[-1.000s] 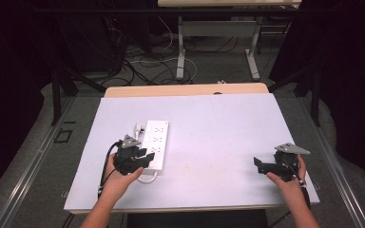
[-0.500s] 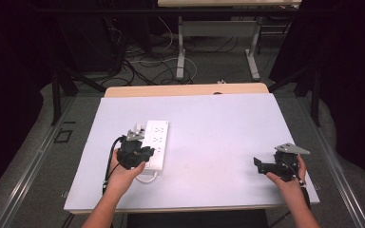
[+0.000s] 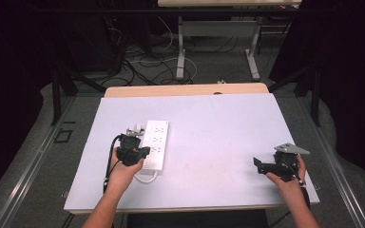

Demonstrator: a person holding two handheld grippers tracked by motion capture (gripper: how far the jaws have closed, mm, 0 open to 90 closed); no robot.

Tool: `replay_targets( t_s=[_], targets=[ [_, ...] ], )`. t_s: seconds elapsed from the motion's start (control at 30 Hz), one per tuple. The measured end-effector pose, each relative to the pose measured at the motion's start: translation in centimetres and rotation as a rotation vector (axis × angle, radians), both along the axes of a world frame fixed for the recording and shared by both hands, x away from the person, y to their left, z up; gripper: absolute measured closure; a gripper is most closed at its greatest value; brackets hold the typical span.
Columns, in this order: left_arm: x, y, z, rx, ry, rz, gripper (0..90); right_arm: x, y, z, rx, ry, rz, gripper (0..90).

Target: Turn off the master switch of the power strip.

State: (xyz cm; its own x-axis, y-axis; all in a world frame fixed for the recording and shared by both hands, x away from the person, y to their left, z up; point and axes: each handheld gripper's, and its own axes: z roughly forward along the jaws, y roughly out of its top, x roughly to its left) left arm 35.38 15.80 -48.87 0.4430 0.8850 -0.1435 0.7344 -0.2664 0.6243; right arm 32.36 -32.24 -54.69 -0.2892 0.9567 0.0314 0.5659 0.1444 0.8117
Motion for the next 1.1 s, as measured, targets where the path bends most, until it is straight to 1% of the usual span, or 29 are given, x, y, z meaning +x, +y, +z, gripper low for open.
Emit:
replay_targets(
  t_s=[0.07, 0.13, 0.17, 0.2, 0.27, 0.33, 0.47, 0.5, 0.6, 0.63, 0.67, 0.8, 0.83, 0.87, 0.9, 0.93, 1.07, 1.1],
  targets=[
    [0.0, 0.0, -0.1, 0.002, 0.019, 0.011, 90.0, 0.0, 0.0, 0.0, 0.001, 0.0, 0.001, 0.0],
    [0.1, 0.0, -0.3, 0.006, 0.015, 0.015, 90.0, 0.0, -0.1, -0.1, -0.001, -0.001, 0.006, 0.0],
    [0.1, 0.0, -0.4, 0.005, 0.028, 0.019, 90.0, 0.0, -0.1, -0.1, -0.001, -0.001, 0.005, 0.0],
    [0.1, 0.0, -0.4, 0.014, 0.035, 0.021, 90.0, 0.0, -0.1, -0.1, -0.001, -0.001, 0.005, 0.0],
    [0.2, 0.0, -0.6, 0.024, 0.037, 0.026, 90.0, 0.0, -0.1, -0.1, -0.001, 0.0, 0.005, 0.0],
    [0.2, 0.1, -0.8, 0.03, 0.053, 0.026, 90.0, 0.0, 0.0, -0.1, 0.002, 0.005, 0.003, 0.0],
    [0.2, 0.2, -1.1, 0.03, 0.068, 0.032, 90.0, 0.0, 0.0, -0.1, 0.003, 0.007, 0.004, 0.0],
    [0.2, 0.2, -1.2, 0.038, 0.084, 0.026, 90.0, 0.0, 0.1, -0.1, 0.004, 0.008, 0.004, 0.0],
    [0.2, 0.3, -1.3, 0.046, 0.088, 0.024, 90.0, 0.0, 0.0, -0.1, -0.001, 0.006, 0.008, 0.0],
    [0.1, 0.2, -1.4, 0.04, 0.099, 0.035, 90.0, 0.0, 0.1, -0.1, 0.002, 0.006, 0.004, 0.0],
    [0.2, 0.3, -1.4, 0.048, 0.097, 0.02, 90.0, 0.0, 0.1, -0.1, 0.002, 0.006, 0.004, 0.0],
    [0.1, 0.3, -1.7, 0.049, 0.109, 0.019, 90.0, 0.0, 0.0, -0.1, -0.003, 0.006, 0.011, 0.0],
    [0.1, 0.3, -1.7, 0.062, 0.106, 0.013, 90.0, 0.1, 0.0, -0.2, -0.007, 0.004, 0.007, 0.0],
    [0.0, 0.2, -1.8, 0.053, 0.115, 0.025, 90.0, 0.1, 0.0, -0.2, -0.007, 0.004, 0.007, 0.0],
    [0.0, 0.2, -1.8, 0.055, 0.121, 0.02, 90.0, 0.1, 0.0, -0.2, -0.006, 0.002, 0.005, 0.0],
    [0.0, 0.3, -1.8, 0.067, 0.116, 0.007, 90.0, 0.1, 0.0, -0.2, -0.006, 0.002, 0.005, 0.0],
    [-0.1, 0.3, -2.1, 0.061, 0.12, 0.011, 90.0, 0.1, 0.0, -0.2, -0.004, 0.005, 0.012, 0.0],
    [-0.1, 0.3, -2.2, 0.059, 0.124, 0.014, 90.0, 0.1, 0.1, -0.2, -0.005, 0.003, 0.006, 0.0]
  ],
)
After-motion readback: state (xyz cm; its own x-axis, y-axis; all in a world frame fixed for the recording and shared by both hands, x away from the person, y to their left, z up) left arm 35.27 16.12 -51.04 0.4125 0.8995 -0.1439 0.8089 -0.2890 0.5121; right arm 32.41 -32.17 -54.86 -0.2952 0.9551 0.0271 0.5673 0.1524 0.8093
